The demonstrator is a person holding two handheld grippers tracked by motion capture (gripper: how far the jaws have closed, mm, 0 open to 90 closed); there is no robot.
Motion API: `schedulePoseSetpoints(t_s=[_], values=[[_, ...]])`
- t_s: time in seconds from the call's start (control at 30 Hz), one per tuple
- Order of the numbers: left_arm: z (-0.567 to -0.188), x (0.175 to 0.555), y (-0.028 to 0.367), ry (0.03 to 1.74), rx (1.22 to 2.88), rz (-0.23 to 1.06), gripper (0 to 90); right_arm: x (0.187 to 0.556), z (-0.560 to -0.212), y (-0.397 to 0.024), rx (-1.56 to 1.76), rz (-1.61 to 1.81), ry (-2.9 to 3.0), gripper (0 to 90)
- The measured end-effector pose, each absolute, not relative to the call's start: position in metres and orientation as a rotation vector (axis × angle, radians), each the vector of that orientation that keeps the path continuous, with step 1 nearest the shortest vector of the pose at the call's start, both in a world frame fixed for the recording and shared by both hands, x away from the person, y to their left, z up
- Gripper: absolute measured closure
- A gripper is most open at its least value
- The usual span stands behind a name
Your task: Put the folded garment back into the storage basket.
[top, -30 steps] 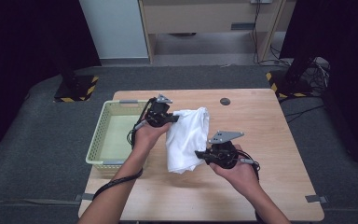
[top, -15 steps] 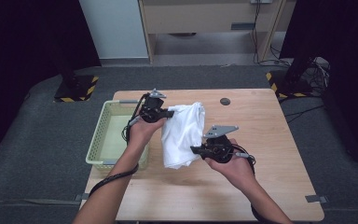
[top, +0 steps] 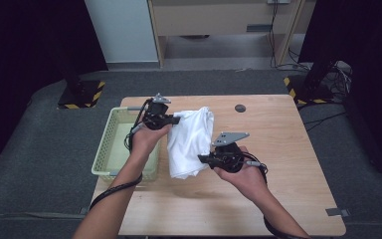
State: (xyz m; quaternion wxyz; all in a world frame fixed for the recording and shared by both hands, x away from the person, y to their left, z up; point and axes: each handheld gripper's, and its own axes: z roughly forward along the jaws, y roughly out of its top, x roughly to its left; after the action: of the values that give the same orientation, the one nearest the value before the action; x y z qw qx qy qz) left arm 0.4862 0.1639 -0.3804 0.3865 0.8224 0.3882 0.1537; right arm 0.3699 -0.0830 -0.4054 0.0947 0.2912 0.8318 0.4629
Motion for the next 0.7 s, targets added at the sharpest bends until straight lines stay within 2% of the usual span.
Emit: schedulePoseSetpoints(t_s=[0.37,0.7], values=[[-0.375,0.489,0.175,0.998,2.079,0.407,81.4,0.375,-0.398,-0.074,0.85,1.401,2.47,81.1],[-0.355,0.496,0.19,0.993,2.081,0.447,81.4,0.38,-0.389,-0.056,0.825,1.425,2.464,81.2]])
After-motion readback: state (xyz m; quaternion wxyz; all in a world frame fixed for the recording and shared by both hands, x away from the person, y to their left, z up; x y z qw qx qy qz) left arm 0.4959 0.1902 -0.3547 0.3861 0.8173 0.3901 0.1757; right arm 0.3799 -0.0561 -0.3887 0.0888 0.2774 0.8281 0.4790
